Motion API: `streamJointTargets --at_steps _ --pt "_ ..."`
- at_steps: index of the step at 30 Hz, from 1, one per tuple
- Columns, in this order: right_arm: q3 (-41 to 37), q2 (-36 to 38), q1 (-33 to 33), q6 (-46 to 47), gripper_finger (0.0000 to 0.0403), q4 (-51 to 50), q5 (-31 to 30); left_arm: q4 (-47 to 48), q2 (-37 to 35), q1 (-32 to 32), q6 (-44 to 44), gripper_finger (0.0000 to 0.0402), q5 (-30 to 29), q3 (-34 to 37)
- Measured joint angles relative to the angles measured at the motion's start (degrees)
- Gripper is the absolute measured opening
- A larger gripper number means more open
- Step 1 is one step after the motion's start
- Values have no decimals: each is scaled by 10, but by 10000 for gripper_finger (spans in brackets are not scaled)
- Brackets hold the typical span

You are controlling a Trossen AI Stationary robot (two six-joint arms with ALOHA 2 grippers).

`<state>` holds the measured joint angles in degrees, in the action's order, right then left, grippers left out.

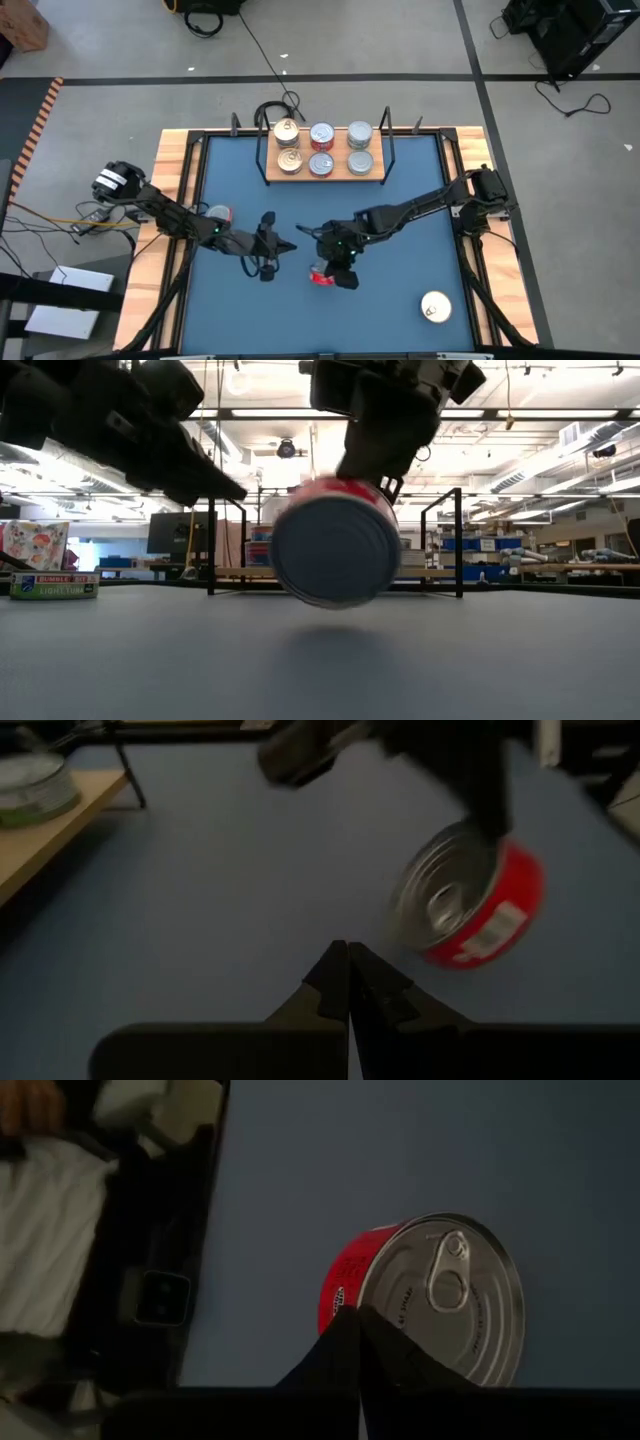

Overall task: Stack canned seafood by type on shelf
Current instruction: Stack the red tuna can on top of the other red tuna can on the shelf

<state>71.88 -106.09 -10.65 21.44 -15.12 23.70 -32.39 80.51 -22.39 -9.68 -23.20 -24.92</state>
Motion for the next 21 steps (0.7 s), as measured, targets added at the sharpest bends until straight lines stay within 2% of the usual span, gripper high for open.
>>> streamJointTargets --at_steps 4,12,21 --pt "-3 -2 4 16 0 5 6 0 27 13 -15 5 0 0" --pt "-18 -17 13 39 0 34 34 -104 112 30 3 5 35 0" --pt "-19 -17 42 23 0 14 34 -126 125 33 16 5 52 -3"
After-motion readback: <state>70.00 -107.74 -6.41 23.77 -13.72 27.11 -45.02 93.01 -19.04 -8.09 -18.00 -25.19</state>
